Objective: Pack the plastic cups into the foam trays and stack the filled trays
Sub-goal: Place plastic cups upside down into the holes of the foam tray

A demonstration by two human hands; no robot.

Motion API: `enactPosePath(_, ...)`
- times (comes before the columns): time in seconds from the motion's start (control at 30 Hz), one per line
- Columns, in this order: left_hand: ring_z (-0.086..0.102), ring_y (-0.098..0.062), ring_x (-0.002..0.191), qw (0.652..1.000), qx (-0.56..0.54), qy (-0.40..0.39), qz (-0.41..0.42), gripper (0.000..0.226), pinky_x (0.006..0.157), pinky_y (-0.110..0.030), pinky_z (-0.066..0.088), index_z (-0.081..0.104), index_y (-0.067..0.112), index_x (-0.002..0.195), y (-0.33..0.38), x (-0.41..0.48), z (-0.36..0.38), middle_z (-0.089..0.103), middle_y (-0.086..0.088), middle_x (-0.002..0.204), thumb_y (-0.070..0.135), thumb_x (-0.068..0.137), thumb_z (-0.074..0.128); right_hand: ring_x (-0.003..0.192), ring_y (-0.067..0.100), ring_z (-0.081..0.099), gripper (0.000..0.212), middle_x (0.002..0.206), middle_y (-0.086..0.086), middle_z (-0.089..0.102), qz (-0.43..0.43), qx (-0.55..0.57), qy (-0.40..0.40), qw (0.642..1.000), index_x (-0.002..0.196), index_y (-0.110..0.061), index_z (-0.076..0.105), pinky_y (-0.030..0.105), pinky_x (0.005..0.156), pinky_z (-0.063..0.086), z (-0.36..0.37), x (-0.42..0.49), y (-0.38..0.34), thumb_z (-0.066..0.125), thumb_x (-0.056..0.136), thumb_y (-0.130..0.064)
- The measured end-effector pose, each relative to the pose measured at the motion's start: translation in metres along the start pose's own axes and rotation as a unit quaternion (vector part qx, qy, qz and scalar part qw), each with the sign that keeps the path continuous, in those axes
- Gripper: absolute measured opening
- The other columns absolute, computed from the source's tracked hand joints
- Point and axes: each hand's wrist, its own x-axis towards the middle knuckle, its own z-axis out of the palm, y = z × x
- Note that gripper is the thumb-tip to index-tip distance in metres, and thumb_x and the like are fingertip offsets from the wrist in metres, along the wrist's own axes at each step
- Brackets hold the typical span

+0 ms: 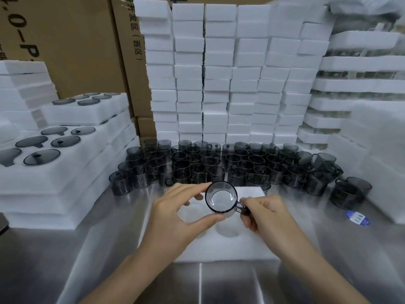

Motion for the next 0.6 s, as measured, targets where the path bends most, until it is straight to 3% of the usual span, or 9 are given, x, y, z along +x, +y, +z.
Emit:
enactPosePath(0.13, 0.068, -0.016, 0.101, 1.0, 0.019, 0.01, 0.012, 0.061, 0.077, -0.024, 0.051, 0.074, 0.029, 0.13, 0.003, 0.002, -0.002, 0.074, 0.018, 0.114, 0.049, 0.075, 0.091, 0.048, 0.006, 0.044, 0.061, 0.052, -0.005, 0.054, -0.009, 0.014, 0.002, 1.0, 0.052, -0.017, 0.063, 0.015, 0.051, 0.033, 0.0, -0.001, -0.003, 0.052, 0.108, -0.038)
enactPosePath(0.27, 0.068, -0.014, 0.111, 0.998, 0.033, 0.043, 0.036, 0.055, 0.079, -0.033, 0.056, 0.07, 0.024, 0.131, 0.009, 0.003, -0.004, 0.069, 0.016, 0.128, 0.037, 0.081, 0.09, 0.071, 0.009, 0.062, 0.051, 0.084, -0.006, 0.067, -0.089, 0.043, -0.023, 0.995, 0.086, -0.024, 0.068, 0.018, 0.064, 0.044, 0.005, -0.012, -0.01, 0.056, 0.09, -0.074)
enactPosePath(0.37, 0.066, -0.019, 0.125, 0.997, 0.011, 0.029, 0.074, 0.051, 0.084, -0.034, 0.06, 0.064, 0.024, 0.13, 0.014, 0.001, -0.004, 0.063, 0.006, 0.142, 0.03, 0.085, 0.086, 0.083, 0.01, 0.068, 0.036, 0.095, -0.011, 0.07, -0.153, 0.038, 0.0, 0.988, 0.099, -0.031, 0.065, 0.024, 0.066, 0.051, 0.012, -0.016, -0.013, 0.075, 0.081, -0.061)
enactPosePath(0.47, 0.064, -0.021, 0.132, 0.997, -0.003, -0.008, 0.076, 0.061, 0.092, -0.031, 0.058, 0.061, 0.024, 0.136, 0.016, 0.0, -0.005, 0.058, 0.006, 0.152, 0.021, 0.083, 0.091, 0.091, 0.018, 0.069, 0.036, 0.101, -0.009, 0.073, -0.196, 0.009, 0.04, 0.98, 0.106, -0.032, 0.065, 0.038, 0.074, 0.054, 0.012, -0.015, -0.011, 0.081, 0.08, -0.052)
enactPosePath(0.6, 0.059, -0.01, 0.136, 0.996, 0.037, -0.033, 0.072, 0.072, 0.102, -0.016, 0.049, 0.052, 0.019, 0.155, 0.015, 0.002, -0.007, 0.056, 0.008, 0.154, 0.025, 0.091, 0.083, 0.096, 0.017, 0.066, 0.037, 0.105, -0.012, 0.069, -0.241, -0.07, 0.07, 0.965, 0.106, -0.04, 0.061, 0.023, 0.076, 0.048, 0.003, -0.012, -0.006, 0.075, 0.08, -0.063)
